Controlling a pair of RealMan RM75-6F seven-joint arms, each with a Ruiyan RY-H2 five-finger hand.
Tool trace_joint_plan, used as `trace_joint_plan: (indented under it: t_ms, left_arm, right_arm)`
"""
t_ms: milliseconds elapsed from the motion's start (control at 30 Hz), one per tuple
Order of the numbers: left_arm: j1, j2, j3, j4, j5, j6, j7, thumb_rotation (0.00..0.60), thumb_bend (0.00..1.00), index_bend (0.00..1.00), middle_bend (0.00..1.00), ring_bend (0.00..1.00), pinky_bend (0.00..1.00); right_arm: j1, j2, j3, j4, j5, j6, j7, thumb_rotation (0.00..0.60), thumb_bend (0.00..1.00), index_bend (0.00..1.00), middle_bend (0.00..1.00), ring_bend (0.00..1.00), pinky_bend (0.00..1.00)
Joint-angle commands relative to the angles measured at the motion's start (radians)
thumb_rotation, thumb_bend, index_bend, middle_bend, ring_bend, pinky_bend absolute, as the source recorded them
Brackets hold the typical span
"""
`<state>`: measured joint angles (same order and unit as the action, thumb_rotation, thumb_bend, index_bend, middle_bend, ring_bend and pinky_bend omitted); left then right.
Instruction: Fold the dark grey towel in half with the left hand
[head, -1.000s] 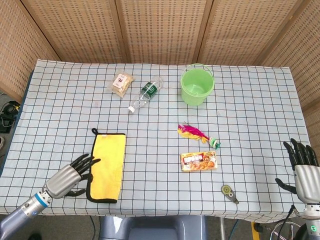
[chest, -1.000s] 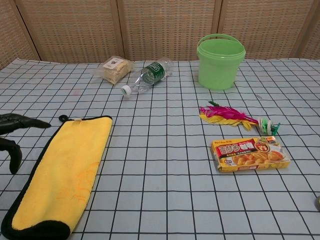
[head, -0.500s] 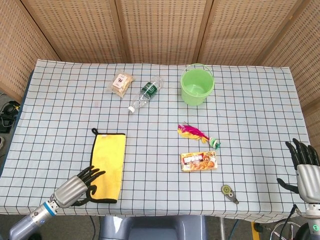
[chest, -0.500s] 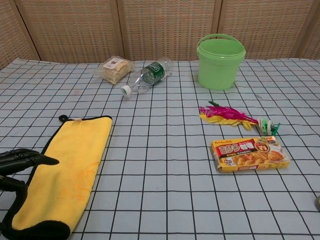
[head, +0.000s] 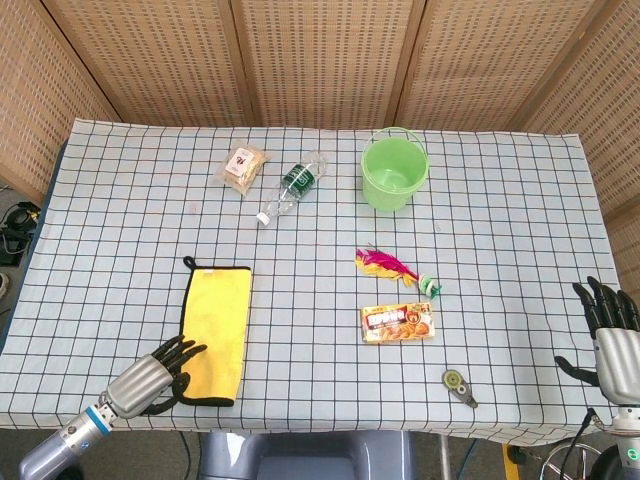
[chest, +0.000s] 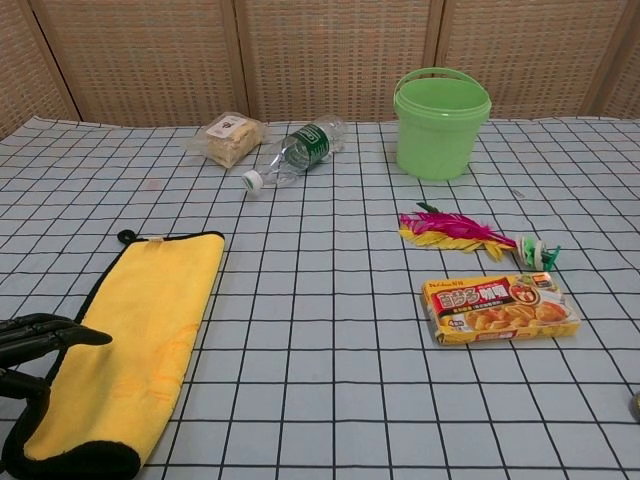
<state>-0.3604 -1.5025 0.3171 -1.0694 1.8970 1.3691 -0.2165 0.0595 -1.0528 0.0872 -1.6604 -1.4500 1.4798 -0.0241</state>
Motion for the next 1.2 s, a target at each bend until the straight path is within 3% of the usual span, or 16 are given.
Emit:
trace_joint_plan:
  t_ms: [33, 800, 1200]
  left_arm:
    - [0.001, -0.008, 0.000, 0.006, 0.004, 0.001, -0.008, 0.600, 0.31, 0.54, 0.00, 0.00, 0.00]
    - [-0.013, -0.014, -0.011, -0.005, 0.001, -0.037, 0.016, 0.600, 0.32, 0.54, 0.00, 0.00, 0.00]
    - [-0.016, -0.023, -0.010, 0.002, -0.001, -0.052, 0.013, 0.600, 0.37, 0.56, 0.00, 0.00, 0.00]
  right_arm:
    - [0.000, 0.000, 0.000, 0.000, 0.000, 0.000, 0.000, 0.600, 0.00, 0.00, 0.00, 0.00, 0.00]
    - [-0.002, 0.006, 0.001, 0.000, 0.001, 0.001, 0.012, 0.600, 0.00, 0.00, 0.00, 0.00, 0.00]
    - [-0.004, 0.008, 0.000, -0.004, -0.003, 0.005, 0.015, 0.600, 0.00, 0.00, 0.00, 0.00, 0.00]
